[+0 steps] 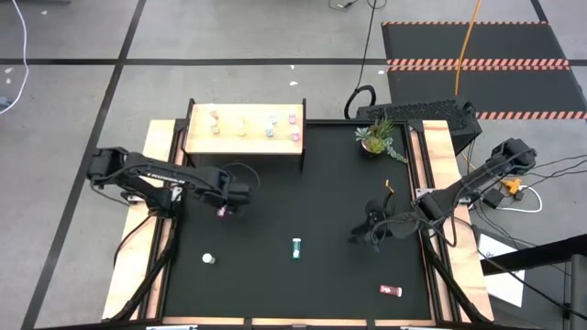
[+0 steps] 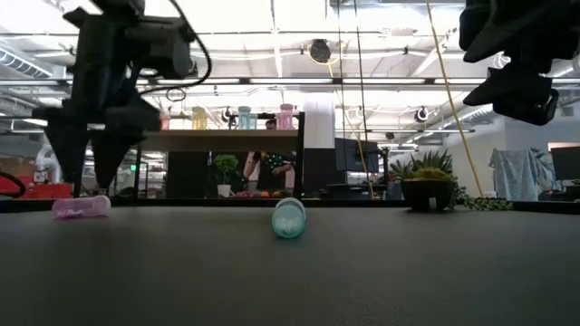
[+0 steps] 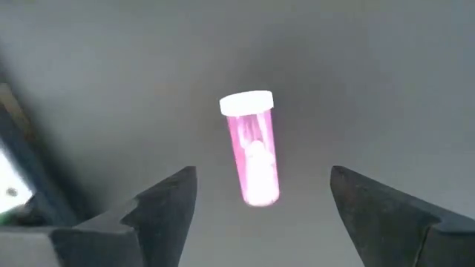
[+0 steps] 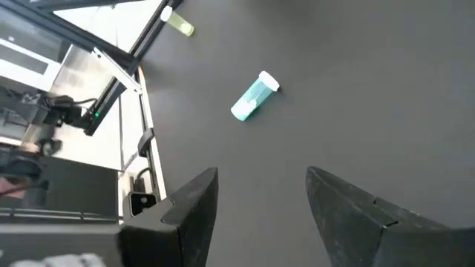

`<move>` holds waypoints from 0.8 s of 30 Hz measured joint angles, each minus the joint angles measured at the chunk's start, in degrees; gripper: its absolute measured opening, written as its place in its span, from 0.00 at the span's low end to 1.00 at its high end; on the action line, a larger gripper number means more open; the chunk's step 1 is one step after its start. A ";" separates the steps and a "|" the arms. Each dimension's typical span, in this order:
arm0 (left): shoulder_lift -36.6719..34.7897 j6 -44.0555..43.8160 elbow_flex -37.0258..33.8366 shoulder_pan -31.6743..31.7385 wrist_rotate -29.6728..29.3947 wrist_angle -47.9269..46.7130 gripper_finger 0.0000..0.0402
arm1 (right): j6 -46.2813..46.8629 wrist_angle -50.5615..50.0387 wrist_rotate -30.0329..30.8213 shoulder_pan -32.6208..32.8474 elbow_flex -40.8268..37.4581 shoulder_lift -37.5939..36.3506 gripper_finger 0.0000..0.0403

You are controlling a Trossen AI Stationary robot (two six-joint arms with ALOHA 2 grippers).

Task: Pick and place medicine bottles onto shelf by color
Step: Put the pink pill bottle on the shelf aligned with the other pink pill bottles

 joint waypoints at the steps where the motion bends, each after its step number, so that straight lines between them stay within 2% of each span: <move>1: 0.01 1.18 -1.28 0.00 0.04 1.62 0.77 | 0.22 0.01 0.01 -0.13 0.00 0.00 0.49; 5: -0.01 2.84 -6.71 0.04 1.02 9.26 0.70 | 1.29 0.08 0.56 -0.28 0.00 0.00 0.49; 11: -0.23 2.64 -11.36 0.35 1.66 14.41 0.52 | 2.55 0.46 2.82 -0.67 0.00 0.00 0.49; 19: -0.21 2.75 -11.29 -0.09 1.96 16.51 0.25 | 2.57 2.25 1.34 -2.21 0.00 0.00 0.49; 24: -0.61 0.45 -10.46 -2.16 -1.19 19.36 0.19 | 1.67 7.62 1.40 -5.03 0.00 0.00 0.49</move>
